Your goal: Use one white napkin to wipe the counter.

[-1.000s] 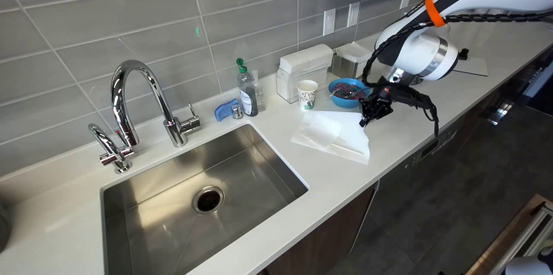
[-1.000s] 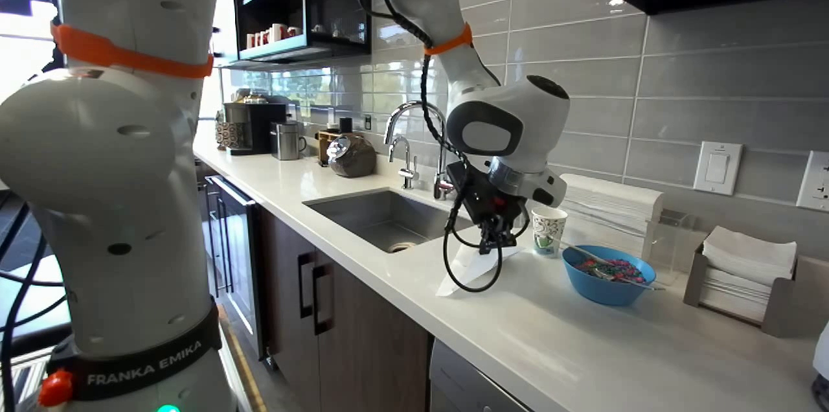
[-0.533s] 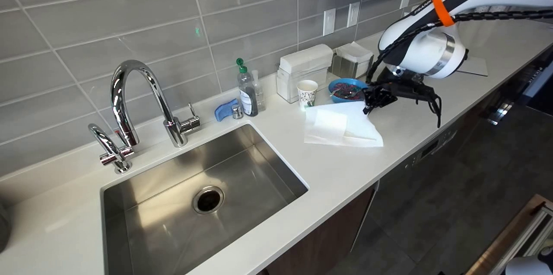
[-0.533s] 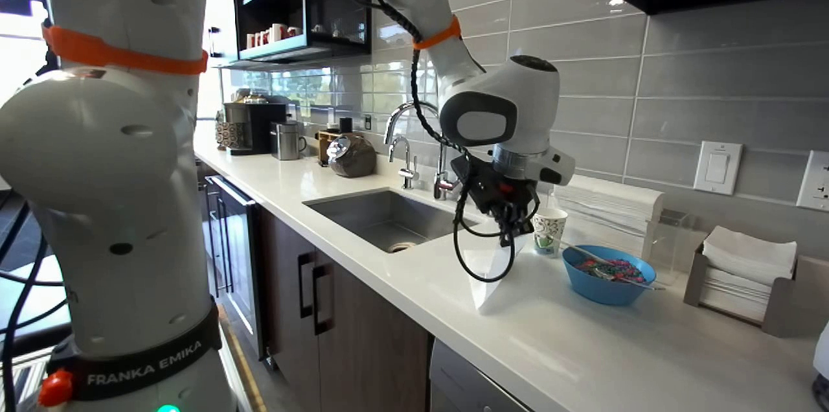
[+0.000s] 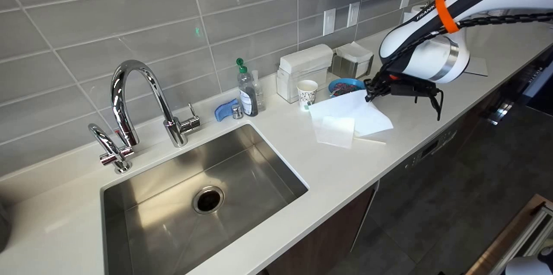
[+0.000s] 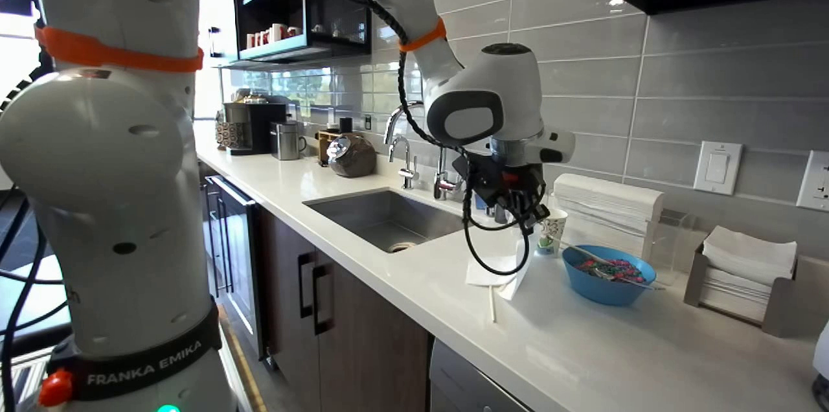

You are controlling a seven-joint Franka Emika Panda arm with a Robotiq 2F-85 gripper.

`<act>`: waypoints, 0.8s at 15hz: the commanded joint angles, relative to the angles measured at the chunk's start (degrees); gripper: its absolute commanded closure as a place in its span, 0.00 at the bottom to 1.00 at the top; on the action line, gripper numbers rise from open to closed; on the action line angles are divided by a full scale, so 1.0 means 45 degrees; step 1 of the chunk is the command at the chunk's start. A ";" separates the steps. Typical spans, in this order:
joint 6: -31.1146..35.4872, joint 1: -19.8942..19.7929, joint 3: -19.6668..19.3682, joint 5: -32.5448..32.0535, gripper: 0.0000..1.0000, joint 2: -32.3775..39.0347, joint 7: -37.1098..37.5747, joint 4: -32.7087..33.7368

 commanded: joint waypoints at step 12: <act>0.3234 0.0451 0.0205 0.0299 1.00 -0.1750 0.0113 -0.1466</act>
